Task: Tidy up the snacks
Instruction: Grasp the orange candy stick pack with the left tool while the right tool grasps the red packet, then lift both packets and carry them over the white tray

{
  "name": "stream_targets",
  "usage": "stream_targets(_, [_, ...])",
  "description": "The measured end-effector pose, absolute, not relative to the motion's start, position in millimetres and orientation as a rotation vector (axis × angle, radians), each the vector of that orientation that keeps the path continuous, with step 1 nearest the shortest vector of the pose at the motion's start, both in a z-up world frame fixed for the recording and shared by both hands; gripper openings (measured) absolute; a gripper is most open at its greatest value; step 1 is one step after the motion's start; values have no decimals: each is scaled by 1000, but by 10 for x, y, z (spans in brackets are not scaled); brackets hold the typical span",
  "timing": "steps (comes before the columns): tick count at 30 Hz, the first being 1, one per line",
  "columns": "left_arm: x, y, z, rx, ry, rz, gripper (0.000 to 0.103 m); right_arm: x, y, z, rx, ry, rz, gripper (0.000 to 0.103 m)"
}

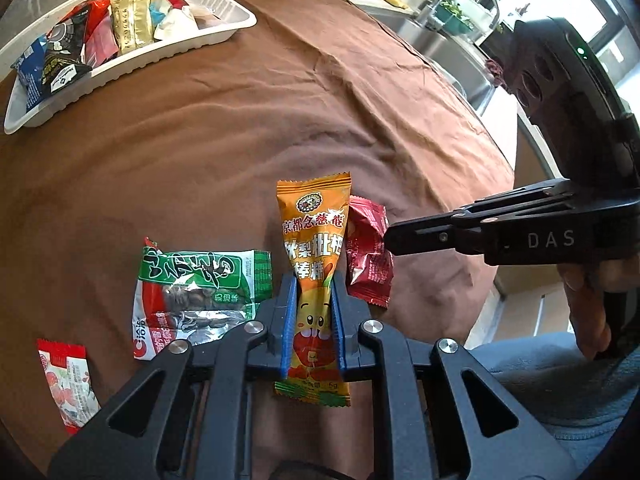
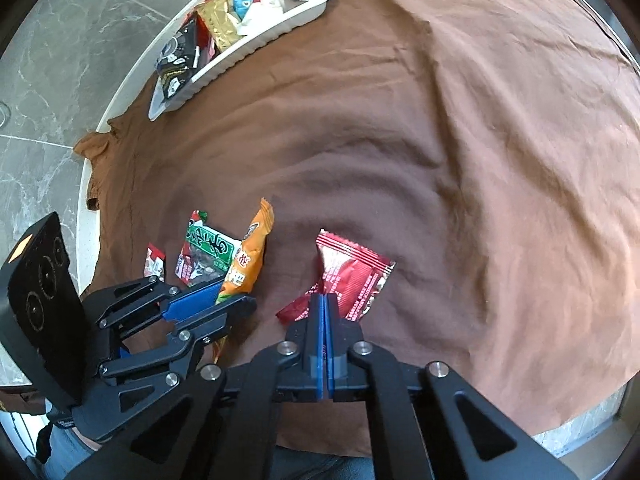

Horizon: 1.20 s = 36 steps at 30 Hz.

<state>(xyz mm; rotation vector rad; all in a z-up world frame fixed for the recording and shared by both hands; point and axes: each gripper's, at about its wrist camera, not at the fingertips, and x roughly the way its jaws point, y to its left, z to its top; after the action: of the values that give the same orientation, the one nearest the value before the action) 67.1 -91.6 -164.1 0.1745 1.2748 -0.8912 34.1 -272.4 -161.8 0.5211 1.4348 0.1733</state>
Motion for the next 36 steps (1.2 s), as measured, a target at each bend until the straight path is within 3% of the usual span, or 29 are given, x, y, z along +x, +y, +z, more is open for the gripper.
stream_targets(5, [658,-914,-1641,170,1276,-879,14,336,-2757,-1622,501,1451,177,2])
stream_targets(8, [654,-905,-1625,168,1272,-871,14,332,-2697,-1656,482,1507,177,8])
stream_targets(9, [653,-900,-1618,167,1269,-870,14,330,-2688,-1674,486,1524,177,19])
stream_targets(10, [646,-905,-1616,166,1268,-868,14,327,-2685,-1691,492,1533,172,38])
stream_targets(12, [636,-897,-1604,163,1265,-867,14,333,-2700,-1701,498,1530,150,50])
stream_targets(24, [637,-721,-1593,111,1253,-854,14,465,-2520,-1778,425,1537,113,51])
stream_targets(27, [635,-714,-1594,106,1253,-857,14,504,-2471,-1779,374,1526,104,46])
stream_targets(30, [644,-705,-1616,107,1257,-862,14,522,-2433,-1785,352,1521,113,28])
stream_targets(36, [646,-709,-1612,100,1254,-866,14,486,-2405,-1716,325,1485,122,25])
